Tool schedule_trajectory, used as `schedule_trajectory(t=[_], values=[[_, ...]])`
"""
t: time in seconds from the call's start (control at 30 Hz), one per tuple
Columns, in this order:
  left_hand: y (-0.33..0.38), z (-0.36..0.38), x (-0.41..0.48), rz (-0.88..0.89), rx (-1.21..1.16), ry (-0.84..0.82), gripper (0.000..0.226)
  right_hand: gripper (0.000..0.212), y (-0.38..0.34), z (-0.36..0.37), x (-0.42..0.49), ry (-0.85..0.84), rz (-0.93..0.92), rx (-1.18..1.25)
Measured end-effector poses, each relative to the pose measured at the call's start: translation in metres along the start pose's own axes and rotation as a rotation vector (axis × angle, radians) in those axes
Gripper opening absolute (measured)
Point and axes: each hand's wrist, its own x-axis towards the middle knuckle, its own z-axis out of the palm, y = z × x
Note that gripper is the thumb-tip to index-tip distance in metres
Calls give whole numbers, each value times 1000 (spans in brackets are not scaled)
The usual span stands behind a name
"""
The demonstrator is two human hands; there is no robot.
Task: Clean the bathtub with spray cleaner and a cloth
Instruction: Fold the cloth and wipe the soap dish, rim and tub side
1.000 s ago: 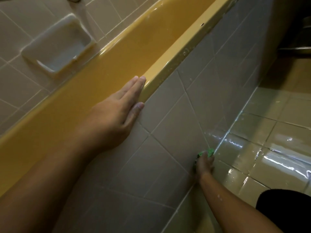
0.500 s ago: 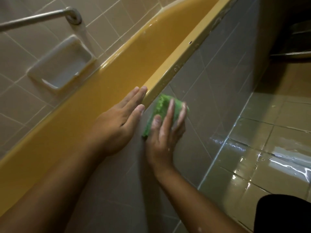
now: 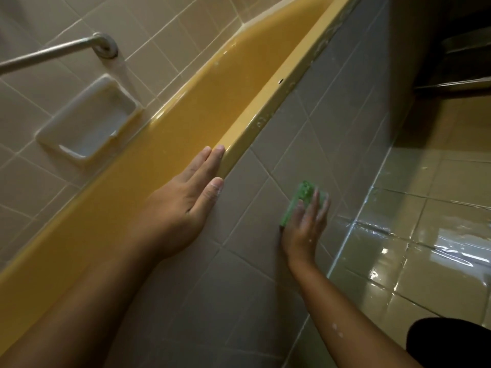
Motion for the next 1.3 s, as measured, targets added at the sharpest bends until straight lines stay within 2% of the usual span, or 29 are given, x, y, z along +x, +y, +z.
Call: schedule_trajectory(t=[0.1, 0.2, 0.37, 0.43, 0.5, 0.57, 0.63, 0.7, 0.8, 0.9, 1.0, 1.07, 1.1, 1.3], values=[[0, 1, 1, -3, 22, 1, 57, 71, 49, -4, 2, -50, 351, -63], [-1, 2, -2, -2, 48, 8, 57, 62, 93, -12, 0, -103, 623, -115], [3, 1, -2, -8, 77, 8, 59, 63, 127, -22, 0, -110, 966, -66], [4, 0, -2, -9, 82, -1, 61, 66, 122, -22, 0, -93, 1014, -59], [3, 0, 0, -8, 74, -11, 62, 67, 102, -17, -1, -80, 971, -60], [3, 0, 3, -15, 69, -15, 63, 73, 66, -7, -7, -46, 833, -66], [3, 0, 7, -17, 73, -19, 65, 82, 18, -1, -17, 35, 560, -57], [4, 1, 14, -12, 71, -21, 67, 74, -30, 3, -27, 75, 202, 0], [5, 2, 22, 9, 31, -12, 62, 61, -97, 0, -22, -18, -226, 71], [4, 1, 28, 5, -30, -2, 55, 62, -144, -7, 3, -117, -503, 71], [8, 2, 36, -22, -79, -12, 51, 65, -144, -14, 39, -181, -705, 55], [12, 2, 43, -32, -86, -3, 63, 64, -127, -14, 57, -182, -756, 50], [14, 2, 47, -34, -78, -4, 69, 63, -115, -13, 63, -164, -717, 49], [19, 4, 63, -25, -30, -28, 69, 67, -23, -11, 86, -87, -107, 55]])
